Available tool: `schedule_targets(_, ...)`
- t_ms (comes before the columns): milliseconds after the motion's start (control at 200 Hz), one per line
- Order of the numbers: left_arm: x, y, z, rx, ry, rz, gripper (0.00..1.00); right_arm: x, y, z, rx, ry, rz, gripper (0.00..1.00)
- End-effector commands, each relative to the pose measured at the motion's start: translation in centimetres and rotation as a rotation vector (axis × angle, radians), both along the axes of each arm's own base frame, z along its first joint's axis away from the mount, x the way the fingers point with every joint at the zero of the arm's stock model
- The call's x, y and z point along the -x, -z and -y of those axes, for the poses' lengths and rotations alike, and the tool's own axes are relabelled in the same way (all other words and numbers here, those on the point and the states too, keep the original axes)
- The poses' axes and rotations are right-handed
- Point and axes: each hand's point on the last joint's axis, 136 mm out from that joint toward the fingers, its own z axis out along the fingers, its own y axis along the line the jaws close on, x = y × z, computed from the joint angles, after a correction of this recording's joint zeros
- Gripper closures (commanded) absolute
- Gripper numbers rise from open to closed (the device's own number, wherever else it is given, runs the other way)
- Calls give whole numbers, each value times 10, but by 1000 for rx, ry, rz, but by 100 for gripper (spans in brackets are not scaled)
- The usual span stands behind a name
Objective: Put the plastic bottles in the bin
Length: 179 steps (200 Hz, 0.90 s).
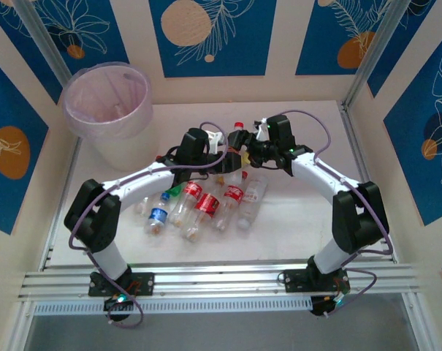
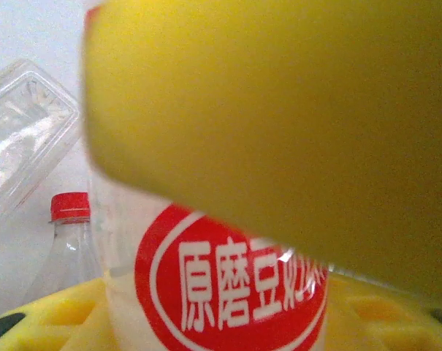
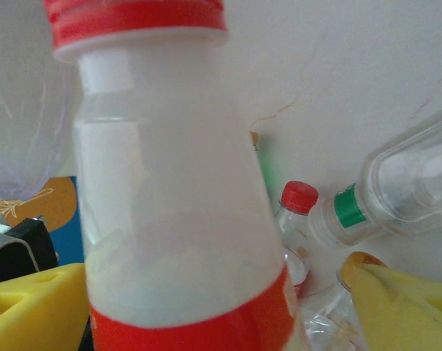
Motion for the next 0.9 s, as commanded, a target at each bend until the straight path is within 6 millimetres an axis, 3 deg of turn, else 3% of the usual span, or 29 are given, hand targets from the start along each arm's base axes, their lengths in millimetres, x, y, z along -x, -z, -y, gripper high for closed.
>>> schedule_targets(0,0,-19,0,-13,15,68,47,2,-31,22,5,20,57,3)
schedule_targets(110,-1,-25,-12,-59,16,99,47,4,-48,57,35,66,80,0)
schedule_targets(200,-6,-41,-27,-76,11,134,49,9,-61,97,55,143,100,0)
schedule_targets(320,-16,-86,-50,-147,10,239,52,23,-67,138,78,213,103,0)
schedule_targets(485,-39,-160,-91,-255,-31,398,53,43,-47,156,74,248,60,0)
schedule_targets(650,-86,-222,-188,-387,-253,469,54,51,-29,158,78,251,23,0)
schedule_targets(745,-107,-253,-247,-402,-400,504,61,52,-30,159,89,241,24,0)
schedule_targets(835,-123,-265,-300,-472,-542,546,68,52,-30,161,98,239,26,0)
schedule_targets(890,-131,-264,-321,-520,-582,571,73,51,-31,161,97,239,29,0)
